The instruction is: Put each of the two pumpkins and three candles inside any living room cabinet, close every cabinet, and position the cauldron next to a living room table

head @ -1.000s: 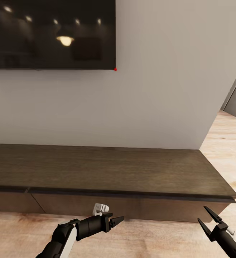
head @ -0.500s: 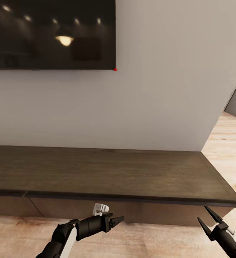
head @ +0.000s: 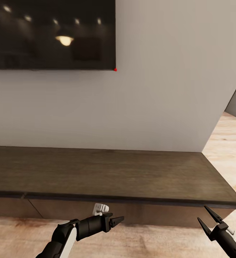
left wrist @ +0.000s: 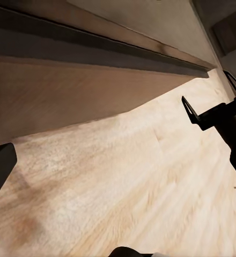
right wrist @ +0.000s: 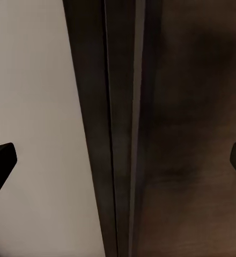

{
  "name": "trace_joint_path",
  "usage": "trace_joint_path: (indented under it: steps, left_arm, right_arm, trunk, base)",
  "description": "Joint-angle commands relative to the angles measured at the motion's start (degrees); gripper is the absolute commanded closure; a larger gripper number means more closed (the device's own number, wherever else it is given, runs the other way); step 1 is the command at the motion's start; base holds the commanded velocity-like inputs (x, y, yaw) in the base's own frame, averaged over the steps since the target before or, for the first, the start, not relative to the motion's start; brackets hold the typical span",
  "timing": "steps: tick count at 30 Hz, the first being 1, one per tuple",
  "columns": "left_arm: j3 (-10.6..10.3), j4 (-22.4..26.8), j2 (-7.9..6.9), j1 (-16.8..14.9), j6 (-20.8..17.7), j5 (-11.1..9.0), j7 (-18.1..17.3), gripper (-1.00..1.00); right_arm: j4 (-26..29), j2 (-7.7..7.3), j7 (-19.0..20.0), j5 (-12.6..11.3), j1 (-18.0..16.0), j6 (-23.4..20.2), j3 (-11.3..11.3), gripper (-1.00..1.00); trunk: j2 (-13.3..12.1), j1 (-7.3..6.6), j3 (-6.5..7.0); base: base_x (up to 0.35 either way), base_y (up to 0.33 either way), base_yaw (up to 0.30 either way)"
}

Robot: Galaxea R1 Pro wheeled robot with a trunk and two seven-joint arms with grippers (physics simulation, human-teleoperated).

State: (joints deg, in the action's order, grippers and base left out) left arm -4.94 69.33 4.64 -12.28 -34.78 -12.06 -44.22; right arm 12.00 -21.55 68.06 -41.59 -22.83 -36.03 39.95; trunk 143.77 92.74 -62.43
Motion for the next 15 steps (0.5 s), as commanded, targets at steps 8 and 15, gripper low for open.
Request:
trace_joint_path:
  steps: [8, 15]
  left_arm:
    - [0.01, 0.01, 0.02, -0.02, -0.39, -0.33, 0.03, -1.00]
    - [0.01, 0.01, 0.02, -0.02, -0.38, -0.33, 0.01, -1.00]
  right_arm:
    - [-0.01, 0.02, 0.06, -0.34, -0.03, -0.36, -0.13, -1.00]
    - [0.02, 0.02, 0.06, -0.28, -0.03, -0.35, -0.13, -1.00]
  trunk:
    - [0.02, -0.01, -0.05]
    - [0.02, -0.01, -0.05]
  base:
    - [0.061, 0.000, 0.000]
    - [0.050, 0.000, 0.000]
